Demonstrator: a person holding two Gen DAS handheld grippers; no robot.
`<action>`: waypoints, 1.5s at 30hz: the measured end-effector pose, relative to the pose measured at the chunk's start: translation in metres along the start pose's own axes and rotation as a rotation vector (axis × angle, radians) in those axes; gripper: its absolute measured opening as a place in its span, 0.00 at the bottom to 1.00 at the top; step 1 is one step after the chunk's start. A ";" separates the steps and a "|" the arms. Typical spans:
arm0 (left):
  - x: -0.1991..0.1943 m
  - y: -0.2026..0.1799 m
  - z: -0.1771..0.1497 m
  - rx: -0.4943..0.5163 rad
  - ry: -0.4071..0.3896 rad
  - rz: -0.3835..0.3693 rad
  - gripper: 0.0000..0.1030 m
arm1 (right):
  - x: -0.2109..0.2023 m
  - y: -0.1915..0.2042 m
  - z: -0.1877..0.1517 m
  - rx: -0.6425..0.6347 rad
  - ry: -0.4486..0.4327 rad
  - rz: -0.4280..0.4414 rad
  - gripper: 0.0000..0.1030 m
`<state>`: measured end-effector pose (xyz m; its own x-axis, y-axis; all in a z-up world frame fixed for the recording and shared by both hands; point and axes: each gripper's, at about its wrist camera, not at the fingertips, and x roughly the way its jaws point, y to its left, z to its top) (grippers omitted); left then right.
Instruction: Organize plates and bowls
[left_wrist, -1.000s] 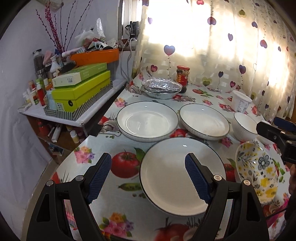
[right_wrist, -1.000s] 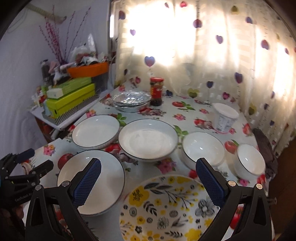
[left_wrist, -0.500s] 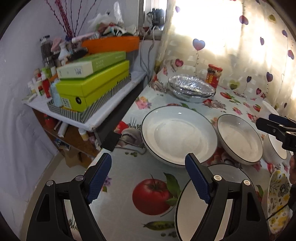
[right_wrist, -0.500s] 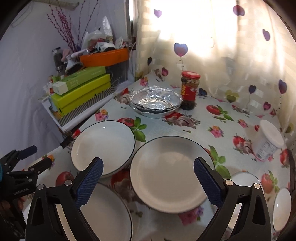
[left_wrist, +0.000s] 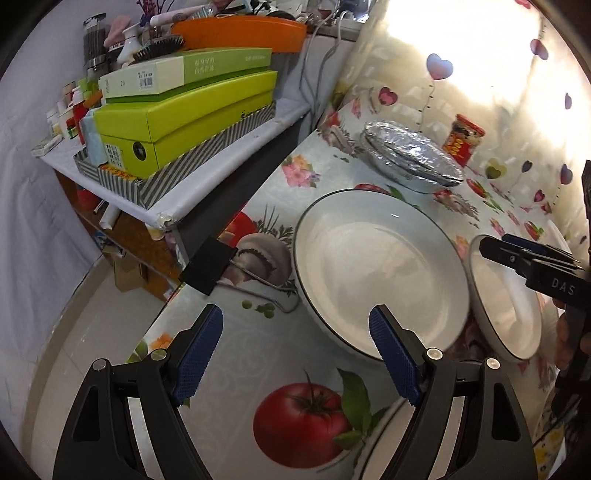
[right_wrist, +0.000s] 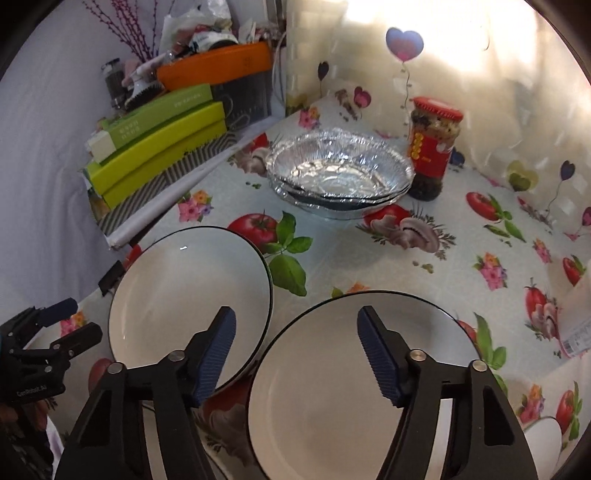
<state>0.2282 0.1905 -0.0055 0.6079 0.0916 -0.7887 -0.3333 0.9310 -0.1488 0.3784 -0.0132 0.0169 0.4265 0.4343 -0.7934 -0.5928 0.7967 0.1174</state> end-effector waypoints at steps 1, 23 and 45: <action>0.002 0.000 0.000 0.000 0.002 -0.002 0.79 | 0.003 -0.001 0.001 0.002 0.004 0.010 0.60; 0.037 0.004 0.009 -0.078 0.083 -0.046 0.62 | 0.052 0.007 0.019 -0.024 0.085 0.085 0.33; 0.042 -0.001 0.010 -0.078 0.086 -0.072 0.27 | 0.059 0.014 0.020 -0.040 0.098 0.064 0.11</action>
<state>0.2610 0.1967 -0.0327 0.5696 -0.0079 -0.8219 -0.3478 0.9037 -0.2498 0.4083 0.0320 -0.0164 0.3193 0.4389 -0.8399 -0.6443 0.7505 0.1472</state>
